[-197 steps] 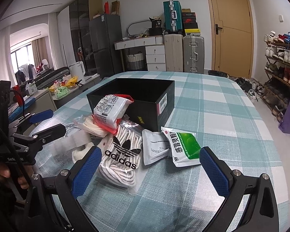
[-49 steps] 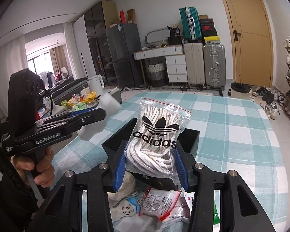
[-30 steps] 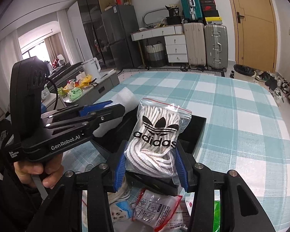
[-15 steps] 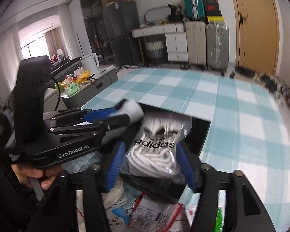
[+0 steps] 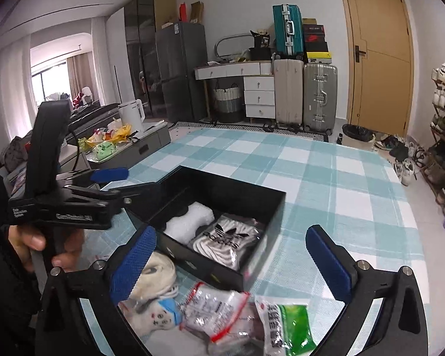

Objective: Organize soft objects
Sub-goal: 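Open both tools to drop the foam sleeve and adidas bag into the box, then withdraw both tools and move the right tool toward the green medicine sachet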

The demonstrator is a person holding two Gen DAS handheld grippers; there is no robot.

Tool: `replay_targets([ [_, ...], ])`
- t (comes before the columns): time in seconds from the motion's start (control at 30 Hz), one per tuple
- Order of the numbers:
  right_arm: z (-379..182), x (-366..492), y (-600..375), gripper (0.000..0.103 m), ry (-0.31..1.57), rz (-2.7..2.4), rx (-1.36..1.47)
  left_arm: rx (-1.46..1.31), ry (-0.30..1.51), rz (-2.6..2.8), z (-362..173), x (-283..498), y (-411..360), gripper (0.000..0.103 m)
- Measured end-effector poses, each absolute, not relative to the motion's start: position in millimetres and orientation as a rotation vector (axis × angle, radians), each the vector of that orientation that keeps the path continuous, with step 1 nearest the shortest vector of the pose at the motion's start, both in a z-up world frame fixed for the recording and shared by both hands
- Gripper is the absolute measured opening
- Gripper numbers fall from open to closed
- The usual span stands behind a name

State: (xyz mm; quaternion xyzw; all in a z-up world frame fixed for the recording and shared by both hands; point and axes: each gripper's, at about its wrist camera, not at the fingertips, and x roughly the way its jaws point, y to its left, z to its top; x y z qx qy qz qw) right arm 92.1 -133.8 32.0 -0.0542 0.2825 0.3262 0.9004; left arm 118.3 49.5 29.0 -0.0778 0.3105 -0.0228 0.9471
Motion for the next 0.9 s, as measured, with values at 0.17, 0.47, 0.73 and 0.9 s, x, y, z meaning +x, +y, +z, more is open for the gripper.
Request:
replay_targets([
  [0.17,32.3,91.2,-150.1,0.103,0.604,0.64,-0.121,-0.135,0.607,-0.042,30.1,97.8,48.3,0.103],
  [0.47,31.1,84.6,-157.4,0.103,0.618,0.63,-0.157,-0.11,0.623,-0.043,25.2,78.3,44.9,0.103],
  [0.73,23.9,78.5,-156.5,0.103,0.645,0.671,-0.2,-0.114,0.63,-0.017,18.2,63.3,53.7,0.103],
  [0.9,20.0,80.0,-161.7,0.103,0.661,0.665,-0.21,-0.103,0.634,0.0,7.6,54.0,53.8,0.103],
])
